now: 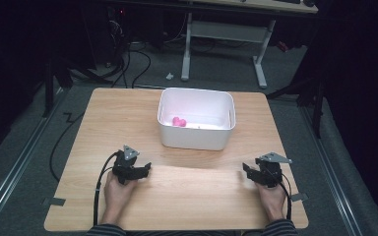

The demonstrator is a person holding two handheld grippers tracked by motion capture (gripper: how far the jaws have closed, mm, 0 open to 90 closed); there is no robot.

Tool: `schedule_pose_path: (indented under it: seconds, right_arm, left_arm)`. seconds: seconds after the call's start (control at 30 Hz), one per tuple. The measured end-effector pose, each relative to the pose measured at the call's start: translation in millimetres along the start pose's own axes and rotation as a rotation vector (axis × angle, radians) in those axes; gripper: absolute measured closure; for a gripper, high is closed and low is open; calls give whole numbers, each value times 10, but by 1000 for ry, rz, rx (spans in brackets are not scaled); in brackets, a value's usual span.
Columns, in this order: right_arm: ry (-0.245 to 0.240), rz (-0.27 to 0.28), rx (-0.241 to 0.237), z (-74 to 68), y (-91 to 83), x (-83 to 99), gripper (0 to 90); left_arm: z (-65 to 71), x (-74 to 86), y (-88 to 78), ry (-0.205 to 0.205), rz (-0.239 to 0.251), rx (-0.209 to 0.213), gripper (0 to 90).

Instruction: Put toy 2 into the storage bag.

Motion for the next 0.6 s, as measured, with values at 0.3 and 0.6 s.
schedule_pose_path:
  seconds: [0.3, 0.6]
  right_arm:
    - [-7, -3, 10, -23, 67, 24, 397]
    - [-55, -35, 33, -70, 132, 62, 359]
  left_arm:
    - [0, 0, 0, 0, 0, 0, 253]
    - [1, 0, 0, 0, 0, 0, 253]
Point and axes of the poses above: each handheld gripper's, and its own axes: y roughly forward along the jaws, x roughly out of its underside, z roughly to its right, the point moved 6 cm from there along y, roughly forward along the jaws, and after that the axes turned 3 degrees about z, right-handed, at the moved point
